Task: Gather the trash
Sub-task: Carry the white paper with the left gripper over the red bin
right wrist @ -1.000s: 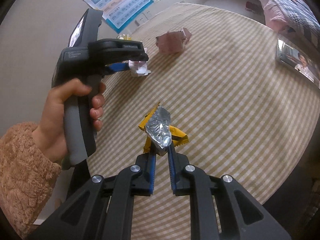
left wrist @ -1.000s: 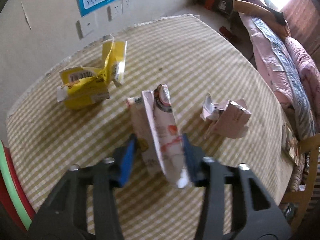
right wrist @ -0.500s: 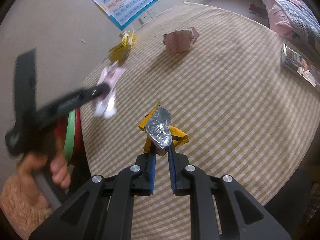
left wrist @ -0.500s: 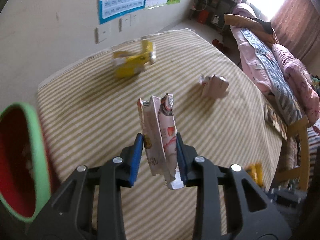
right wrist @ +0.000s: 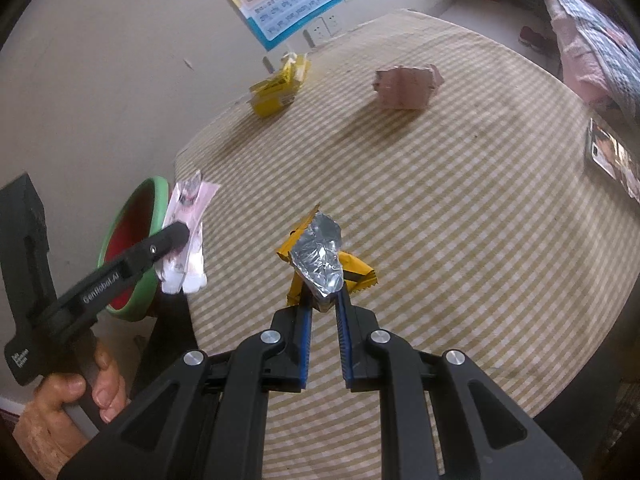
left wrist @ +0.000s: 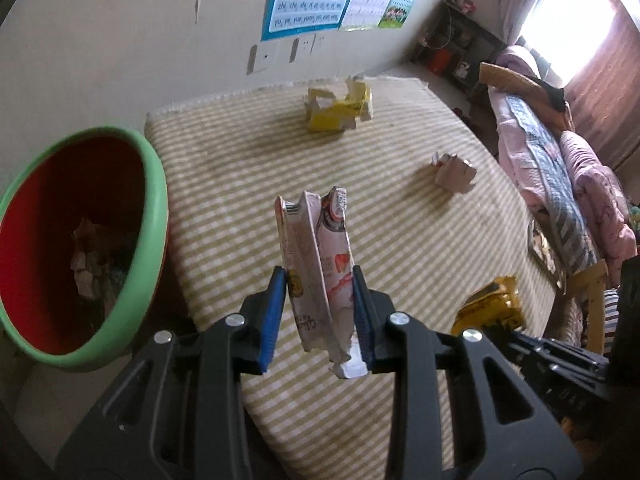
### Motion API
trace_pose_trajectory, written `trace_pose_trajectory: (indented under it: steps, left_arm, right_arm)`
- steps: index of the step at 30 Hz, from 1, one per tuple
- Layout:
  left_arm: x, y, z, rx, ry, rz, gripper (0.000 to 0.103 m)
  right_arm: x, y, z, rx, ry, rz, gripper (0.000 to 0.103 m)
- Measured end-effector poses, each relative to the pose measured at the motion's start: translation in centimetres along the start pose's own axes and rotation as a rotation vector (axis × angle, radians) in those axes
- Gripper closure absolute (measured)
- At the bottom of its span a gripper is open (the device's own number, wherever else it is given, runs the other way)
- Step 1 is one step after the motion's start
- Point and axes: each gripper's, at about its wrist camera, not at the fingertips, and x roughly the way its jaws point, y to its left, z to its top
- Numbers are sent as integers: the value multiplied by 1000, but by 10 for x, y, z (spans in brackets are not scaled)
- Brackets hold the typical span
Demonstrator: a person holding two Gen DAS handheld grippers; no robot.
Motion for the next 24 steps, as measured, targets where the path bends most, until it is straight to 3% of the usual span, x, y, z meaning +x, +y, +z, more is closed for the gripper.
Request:
trace_pose_trajectory:
  steps: [24]
  left_arm:
    - [-8,31,-1,-84,-12,-6,72]
  right_arm:
    - [13,45,5,-115,29,22,90]
